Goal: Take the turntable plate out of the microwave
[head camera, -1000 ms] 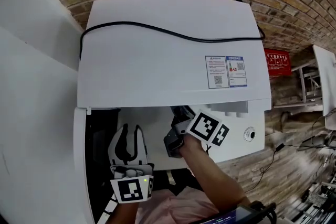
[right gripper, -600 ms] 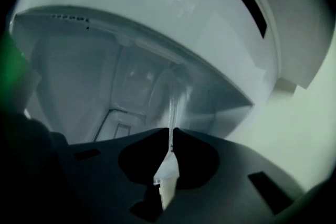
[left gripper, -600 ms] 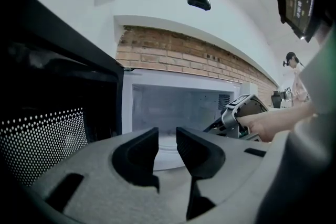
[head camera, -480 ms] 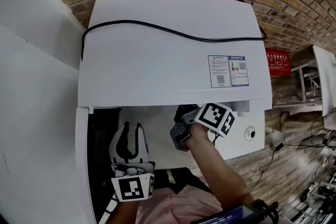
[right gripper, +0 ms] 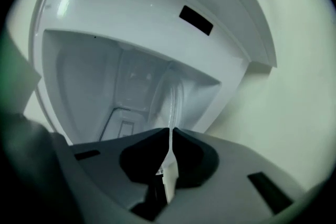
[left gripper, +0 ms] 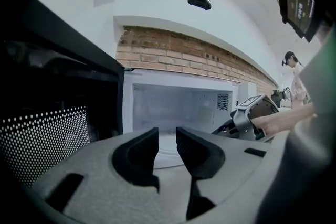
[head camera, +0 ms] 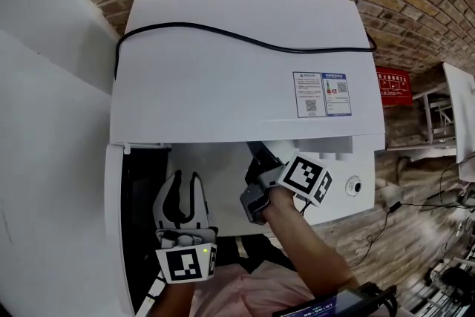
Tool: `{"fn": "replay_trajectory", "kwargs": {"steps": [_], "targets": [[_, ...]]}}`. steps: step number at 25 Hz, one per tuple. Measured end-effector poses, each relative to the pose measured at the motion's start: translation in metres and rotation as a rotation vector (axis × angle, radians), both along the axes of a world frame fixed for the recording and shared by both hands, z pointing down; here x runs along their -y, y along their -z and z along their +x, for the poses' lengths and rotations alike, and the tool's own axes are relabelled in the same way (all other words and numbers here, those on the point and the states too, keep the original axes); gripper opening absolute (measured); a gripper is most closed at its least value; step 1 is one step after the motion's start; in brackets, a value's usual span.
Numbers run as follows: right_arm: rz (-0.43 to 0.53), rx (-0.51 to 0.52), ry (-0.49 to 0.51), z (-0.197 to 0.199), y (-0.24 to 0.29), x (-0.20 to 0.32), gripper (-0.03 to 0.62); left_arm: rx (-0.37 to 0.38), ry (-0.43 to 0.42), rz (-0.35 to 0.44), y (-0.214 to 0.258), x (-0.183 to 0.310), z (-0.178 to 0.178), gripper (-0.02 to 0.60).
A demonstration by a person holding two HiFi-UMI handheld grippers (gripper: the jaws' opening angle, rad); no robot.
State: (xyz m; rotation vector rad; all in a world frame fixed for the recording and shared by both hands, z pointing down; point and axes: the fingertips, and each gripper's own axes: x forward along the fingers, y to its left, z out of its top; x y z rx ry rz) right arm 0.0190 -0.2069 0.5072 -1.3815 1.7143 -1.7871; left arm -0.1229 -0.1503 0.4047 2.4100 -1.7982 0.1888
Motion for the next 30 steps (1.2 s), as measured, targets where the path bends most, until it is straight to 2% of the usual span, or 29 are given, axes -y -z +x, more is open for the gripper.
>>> {"fn": "replay_trajectory", "kwargs": {"steps": [12, 18, 19, 21, 22, 26, 30], "targets": [[-0.014, 0.058, 0.001, -0.01, -0.004, -0.03, 0.009, 0.009, 0.012, 0.006, 0.002, -0.009, -0.005, 0.095], [0.046, 0.063, 0.049, -0.023, 0.006, -0.034, 0.005, 0.008, 0.002, 0.006, 0.0, -0.01, -0.002, 0.095], [0.045, 0.064, 0.048, -0.022, 0.006, -0.033, 0.023, 0.008, 0.002, 0.006, 0.001, -0.011, -0.001, 0.095], [0.03, 0.082, 0.045, -0.02, 0.002, -0.033, 0.148, 0.006, 0.0, 0.009, 0.002, -0.011, 0.0, 0.095], [0.021, 0.092, 0.048, -0.02, -0.003, -0.032, 0.19, 0.006, -0.001, 0.01, 0.002, -0.011, 0.001, 0.095], [0.016, 0.103, 0.066, -0.024, -0.02, -0.022, 0.218, 0.006, 0.0, 0.008, 0.002, -0.012, 0.003, 0.095], [0.035, 0.114, 0.077, -0.027, -0.023, -0.012, 0.197, 0.01, 0.007, 0.007, 0.003, -0.014, 0.0, 0.095]]}}
